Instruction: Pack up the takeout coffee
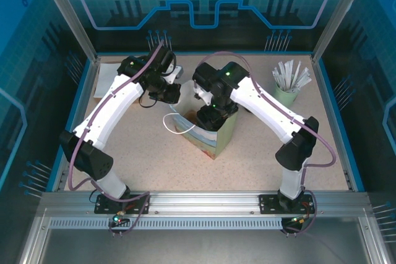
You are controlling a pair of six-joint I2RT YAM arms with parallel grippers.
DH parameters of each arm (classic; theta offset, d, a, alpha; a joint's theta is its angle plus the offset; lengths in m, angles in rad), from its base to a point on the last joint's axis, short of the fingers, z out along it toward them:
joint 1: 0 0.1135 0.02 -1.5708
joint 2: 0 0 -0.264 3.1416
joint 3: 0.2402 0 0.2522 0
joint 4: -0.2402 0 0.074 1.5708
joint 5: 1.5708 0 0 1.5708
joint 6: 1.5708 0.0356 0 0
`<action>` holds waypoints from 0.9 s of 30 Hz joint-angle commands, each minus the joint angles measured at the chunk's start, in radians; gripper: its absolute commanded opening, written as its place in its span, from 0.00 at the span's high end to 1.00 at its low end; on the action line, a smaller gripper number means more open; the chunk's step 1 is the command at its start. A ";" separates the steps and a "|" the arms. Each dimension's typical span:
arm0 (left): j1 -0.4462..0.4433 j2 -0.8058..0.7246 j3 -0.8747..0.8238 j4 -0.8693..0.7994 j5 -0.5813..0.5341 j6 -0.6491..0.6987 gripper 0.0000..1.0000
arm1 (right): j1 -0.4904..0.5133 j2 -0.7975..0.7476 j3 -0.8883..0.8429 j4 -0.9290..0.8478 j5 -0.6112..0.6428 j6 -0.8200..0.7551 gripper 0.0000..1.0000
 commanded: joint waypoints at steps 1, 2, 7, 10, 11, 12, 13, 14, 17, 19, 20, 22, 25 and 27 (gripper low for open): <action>-0.007 -0.027 -0.009 0.007 -0.001 -0.013 0.89 | -0.012 0.041 -0.012 -0.034 0.021 -0.001 0.16; -0.007 -0.028 -0.009 0.007 -0.003 -0.013 0.89 | -0.012 0.049 -0.011 -0.035 0.021 -0.002 0.16; -0.007 -0.029 -0.009 0.005 -0.005 -0.012 0.89 | -0.012 0.078 -0.012 -0.052 0.037 -0.011 0.16; -0.007 -0.029 -0.009 0.006 -0.004 -0.010 0.89 | -0.012 0.088 -0.015 -0.055 0.040 -0.014 0.16; -0.007 -0.029 -0.010 0.007 -0.004 -0.010 0.89 | -0.012 0.091 -0.014 -0.055 0.041 -0.017 0.16; -0.007 -0.027 -0.009 0.006 -0.003 -0.011 0.89 | -0.012 0.094 -0.015 -0.056 0.042 -0.017 0.16; -0.007 -0.026 -0.008 0.006 -0.004 -0.010 0.89 | -0.012 0.097 -0.016 -0.057 0.041 -0.017 0.16; -0.008 -0.028 -0.010 0.006 -0.003 -0.010 0.89 | -0.013 0.100 -0.018 -0.056 0.042 -0.019 0.16; -0.007 -0.027 -0.008 0.004 -0.005 -0.009 0.89 | -0.012 0.107 -0.026 -0.051 0.046 -0.020 0.16; -0.007 -0.027 -0.007 0.004 -0.003 -0.008 0.88 | -0.012 0.109 -0.034 -0.037 0.042 -0.020 0.16; -0.007 -0.027 -0.008 0.005 -0.003 -0.007 0.88 | -0.012 0.109 -0.040 -0.029 0.041 -0.020 0.16; -0.007 -0.027 -0.006 0.003 -0.003 -0.005 0.88 | -0.012 0.109 -0.054 -0.008 0.034 -0.021 0.16; -0.006 -0.025 -0.007 0.001 -0.003 -0.005 0.88 | -0.013 0.118 -0.070 0.009 0.029 -0.022 0.16; -0.007 -0.024 -0.007 0.000 -0.002 -0.005 0.87 | -0.012 0.123 -0.087 0.024 0.025 -0.025 0.16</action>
